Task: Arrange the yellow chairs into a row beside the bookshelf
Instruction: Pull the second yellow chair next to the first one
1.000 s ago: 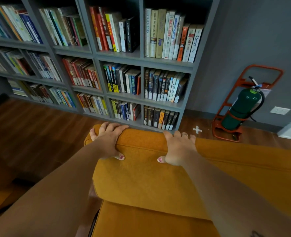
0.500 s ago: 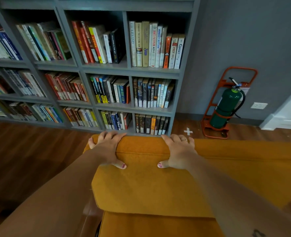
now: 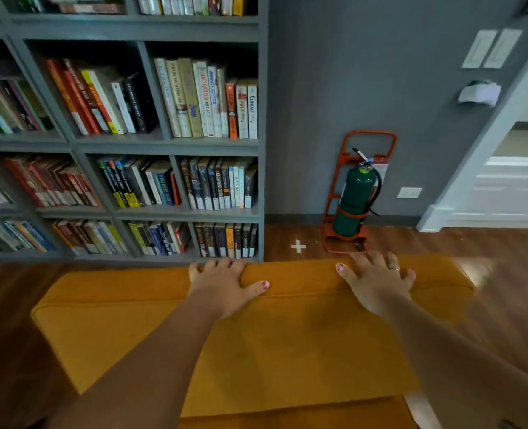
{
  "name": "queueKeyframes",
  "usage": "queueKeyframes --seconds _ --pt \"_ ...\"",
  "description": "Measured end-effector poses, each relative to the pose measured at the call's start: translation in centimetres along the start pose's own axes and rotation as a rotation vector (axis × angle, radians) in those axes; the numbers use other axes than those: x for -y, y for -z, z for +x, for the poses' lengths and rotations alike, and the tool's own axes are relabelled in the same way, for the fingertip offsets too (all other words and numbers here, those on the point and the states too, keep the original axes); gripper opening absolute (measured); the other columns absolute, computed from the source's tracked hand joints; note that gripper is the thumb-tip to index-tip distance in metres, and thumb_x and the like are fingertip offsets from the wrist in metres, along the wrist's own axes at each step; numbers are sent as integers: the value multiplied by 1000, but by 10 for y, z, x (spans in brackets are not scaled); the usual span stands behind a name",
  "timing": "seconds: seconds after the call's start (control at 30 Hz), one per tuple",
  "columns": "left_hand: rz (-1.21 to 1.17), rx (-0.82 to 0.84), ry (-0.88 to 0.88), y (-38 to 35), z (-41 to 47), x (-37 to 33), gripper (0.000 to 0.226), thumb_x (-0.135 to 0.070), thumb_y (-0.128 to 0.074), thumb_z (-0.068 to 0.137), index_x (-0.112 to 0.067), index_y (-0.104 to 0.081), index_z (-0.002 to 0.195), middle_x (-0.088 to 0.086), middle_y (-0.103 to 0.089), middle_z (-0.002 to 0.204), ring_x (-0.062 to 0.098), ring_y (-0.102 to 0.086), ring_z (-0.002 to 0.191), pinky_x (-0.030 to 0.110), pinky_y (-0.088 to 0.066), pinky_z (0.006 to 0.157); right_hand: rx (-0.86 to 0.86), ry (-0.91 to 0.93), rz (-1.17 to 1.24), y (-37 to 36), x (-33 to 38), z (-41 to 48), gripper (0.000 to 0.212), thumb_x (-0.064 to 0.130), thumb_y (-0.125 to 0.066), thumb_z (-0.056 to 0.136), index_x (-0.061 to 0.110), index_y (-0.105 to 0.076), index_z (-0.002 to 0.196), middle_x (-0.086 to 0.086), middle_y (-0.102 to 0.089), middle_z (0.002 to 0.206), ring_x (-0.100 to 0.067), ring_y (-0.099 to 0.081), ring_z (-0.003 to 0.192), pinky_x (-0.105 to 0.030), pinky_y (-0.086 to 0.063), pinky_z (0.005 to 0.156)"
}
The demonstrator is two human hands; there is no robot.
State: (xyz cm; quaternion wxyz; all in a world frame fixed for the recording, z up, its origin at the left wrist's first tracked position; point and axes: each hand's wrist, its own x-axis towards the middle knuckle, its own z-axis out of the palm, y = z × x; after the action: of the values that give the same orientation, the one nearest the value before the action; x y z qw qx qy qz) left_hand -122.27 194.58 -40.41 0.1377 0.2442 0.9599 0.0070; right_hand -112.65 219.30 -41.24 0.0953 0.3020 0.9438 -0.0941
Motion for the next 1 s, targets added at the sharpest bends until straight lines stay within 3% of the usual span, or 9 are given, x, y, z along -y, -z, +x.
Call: queueKeyframes --seconds 0.17,0.33,0.5,0.67,0.87,1.0 --pt "5 26 -100 -5 27 -89 82 -79 -22 84 -32 -20 151 3 -32 153 28 -27 141 54 -16 114 -35 -88 37 6 -48 20 71 72 -16 89 35 -22 150 -4 -12 161 -35 3 147 -63 2 112" --pt "-14 43 -116 -6 40 -134 83 -81 -26 82 -33 -21 150 4 -36 150 30 -32 137 52 -20 112 -42 -169 51 13 -74 34 78 77 -19 86 32 -28 149 -9 -15 160 -40 -2 146 -65 0 111" --pt "-30 68 -128 -3 37 -135 93 -84 -37 75 -34 -18 151 4 -35 151 30 -31 138 53 -18 114 -4 -248 83 20 -95 45 83 80 -22 83 28 -32 147 -13 -23 156 -43 -24 140 -64 -23 110" --pt "-32 65 -161 -6 37 -132 102 -85 -48 68 -34 -17 150 3 -35 150 30 -31 137 52 -21 113 28 -314 105 23 -97 52 83 79 -25 83 27 -28 147 -17 -27 151 -44 -30 135 -60 -33 105" --pt "-50 24 -195 -11 32 -127 99 -86 -47 69 -34 -21 149 2 -37 149 29 -34 135 50 -23 110 -11 -348 101 18 -100 43 77 76 -24 85 34 -22 150 -20 -23 153 -44 -27 138 -57 -31 108" --pt "-38 2 -222 -15 22 -125 98 -87 -46 68 -34 -25 148 2 -40 146 29 -37 132 49 -25 108 -49 -377 62 12 -101 29 76 75 -20 86 32 -29 148 -18 -27 153 -40 -24 140 -56 -24 108"
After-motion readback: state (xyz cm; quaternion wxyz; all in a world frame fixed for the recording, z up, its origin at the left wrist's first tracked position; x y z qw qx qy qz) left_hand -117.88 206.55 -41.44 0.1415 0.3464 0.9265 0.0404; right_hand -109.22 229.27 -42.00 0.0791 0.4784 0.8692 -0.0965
